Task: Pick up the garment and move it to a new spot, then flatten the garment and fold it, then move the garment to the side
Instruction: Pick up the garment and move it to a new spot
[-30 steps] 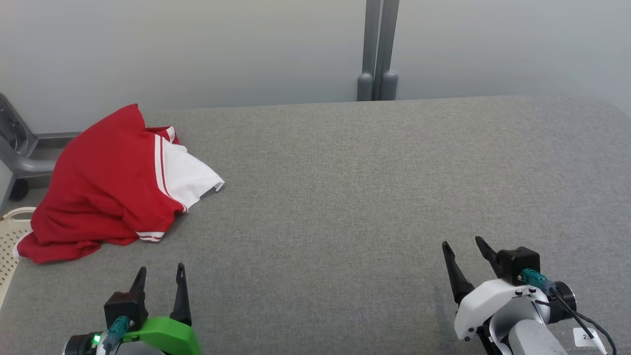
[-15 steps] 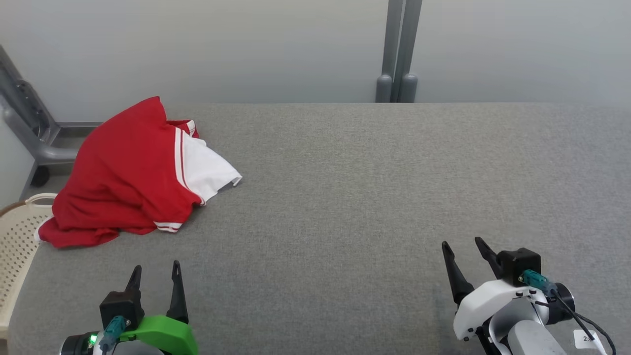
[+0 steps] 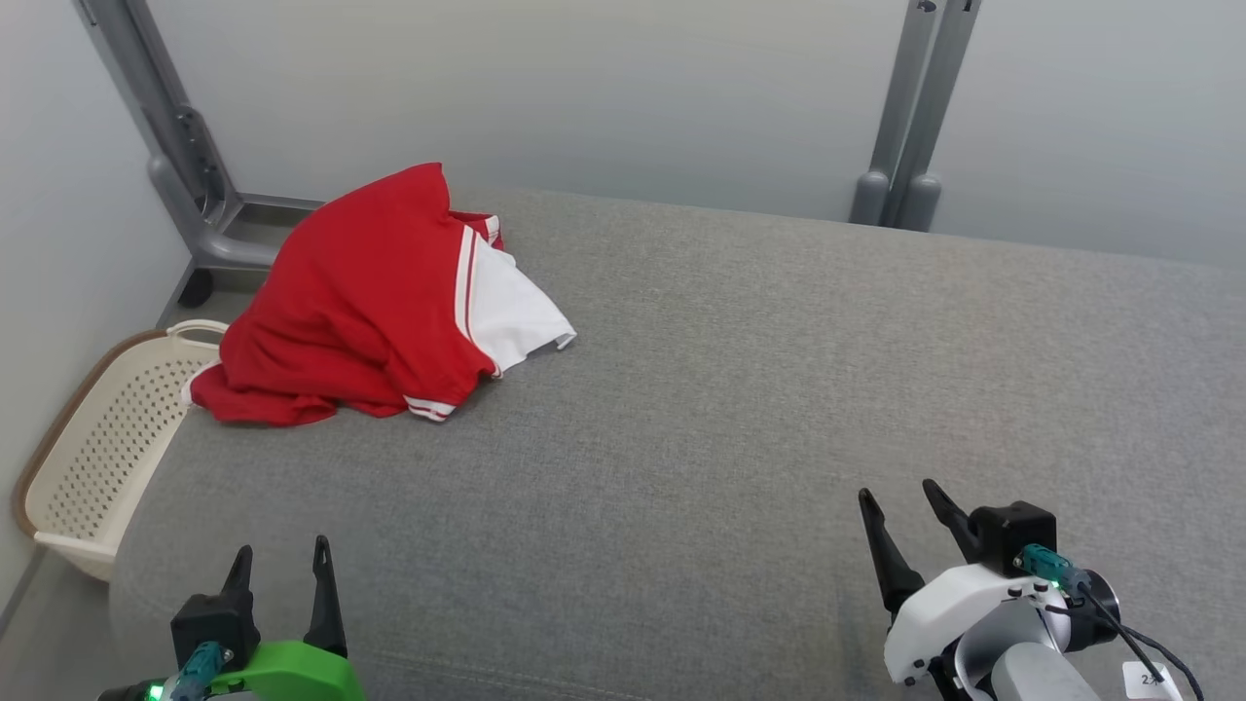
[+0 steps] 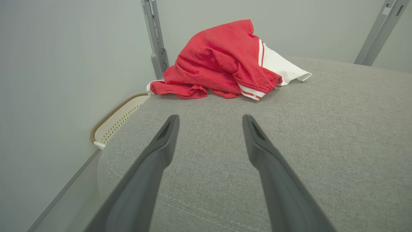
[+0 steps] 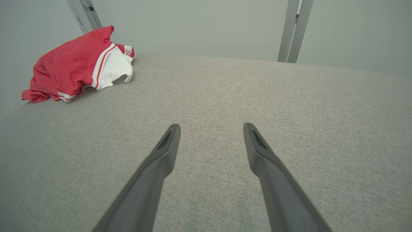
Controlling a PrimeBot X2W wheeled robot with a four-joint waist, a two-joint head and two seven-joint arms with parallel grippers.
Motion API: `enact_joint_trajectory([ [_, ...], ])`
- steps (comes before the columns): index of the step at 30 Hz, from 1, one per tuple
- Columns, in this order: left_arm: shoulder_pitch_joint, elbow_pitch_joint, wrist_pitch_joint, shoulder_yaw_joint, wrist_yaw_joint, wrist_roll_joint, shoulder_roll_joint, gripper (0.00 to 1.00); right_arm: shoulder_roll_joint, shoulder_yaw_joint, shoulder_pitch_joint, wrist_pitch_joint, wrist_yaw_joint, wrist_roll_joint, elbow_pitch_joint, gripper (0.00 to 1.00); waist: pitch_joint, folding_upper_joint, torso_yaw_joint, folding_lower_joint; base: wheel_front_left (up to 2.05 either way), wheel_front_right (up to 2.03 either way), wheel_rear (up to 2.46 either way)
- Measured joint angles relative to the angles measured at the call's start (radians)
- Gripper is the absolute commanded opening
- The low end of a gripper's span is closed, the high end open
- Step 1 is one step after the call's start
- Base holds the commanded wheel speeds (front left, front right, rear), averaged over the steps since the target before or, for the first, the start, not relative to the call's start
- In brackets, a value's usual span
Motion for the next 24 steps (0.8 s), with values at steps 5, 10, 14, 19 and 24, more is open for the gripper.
enact_joint_trajectory([
  [5, 0.014, -0.014, 0.006, 0.001, 0.006, -0.005, 0.009, 1.0, 0.0, 0.01, -0.001, -0.006, 0.0, 0.008, 0.006, 1.0, 0.002, 0.0, 0.05, 0.0, 0.0, 0.0, 0.0],
  [10, 0.014, -0.025, 0.007, 0.0, 0.009, -0.008, 0.022, 1.0, 0.0, 0.013, -0.001, -0.013, 0.0, 0.011, 0.015, 1.0, 0.007, 0.0, 0.089, 0.0, 0.0, 0.0, 0.0],
  [14, 0.015, -0.04, 0.018, -0.007, 0.015, -0.007, 0.021, 1.0, 0.0, 0.018, -0.002, -0.02, 0.0, 0.016, 0.022, 1.0, 0.01, 0.0, 0.113, 0.0, 0.0, 0.0, 0.0],
  [19, 0.015, -0.037, 0.017, -0.009, 0.013, -0.013, 0.025, 1.0, 0.0, 0.025, -0.005, -0.026, 0.0, 0.021, 0.027, 1.0, 0.014, 0.0, 0.125, 0.0, 0.0, 0.0, 0.0],
  [24, 0.0, -0.029, 0.06, -0.023, 0.008, -0.023, 0.025, 1.0, 0.0, 0.022, -0.01, -0.029, 0.0, 0.02, 0.03, 1.0, 0.021, 0.0, 0.125, 0.0, 0.0, 0.0, 0.0],
])
